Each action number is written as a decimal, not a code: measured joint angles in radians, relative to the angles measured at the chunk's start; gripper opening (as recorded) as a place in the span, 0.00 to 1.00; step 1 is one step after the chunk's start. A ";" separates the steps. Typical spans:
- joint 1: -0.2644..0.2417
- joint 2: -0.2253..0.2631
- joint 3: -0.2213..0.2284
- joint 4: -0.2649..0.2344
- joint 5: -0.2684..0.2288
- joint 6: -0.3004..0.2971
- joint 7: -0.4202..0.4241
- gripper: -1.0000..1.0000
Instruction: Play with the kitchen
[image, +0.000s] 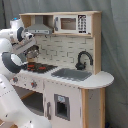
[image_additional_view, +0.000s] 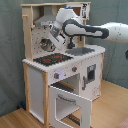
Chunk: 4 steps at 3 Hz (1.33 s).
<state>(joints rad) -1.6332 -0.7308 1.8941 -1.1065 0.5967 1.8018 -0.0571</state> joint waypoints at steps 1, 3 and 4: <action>-0.046 -0.012 0.077 0.042 0.000 0.002 -0.014 0.00; -0.104 -0.034 0.123 0.063 -0.004 -0.144 -0.074 0.00; -0.121 -0.042 0.123 0.063 -0.004 -0.212 -0.092 0.00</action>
<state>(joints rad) -1.7539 -0.7730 2.0169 -1.0435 0.5928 1.5894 -0.1492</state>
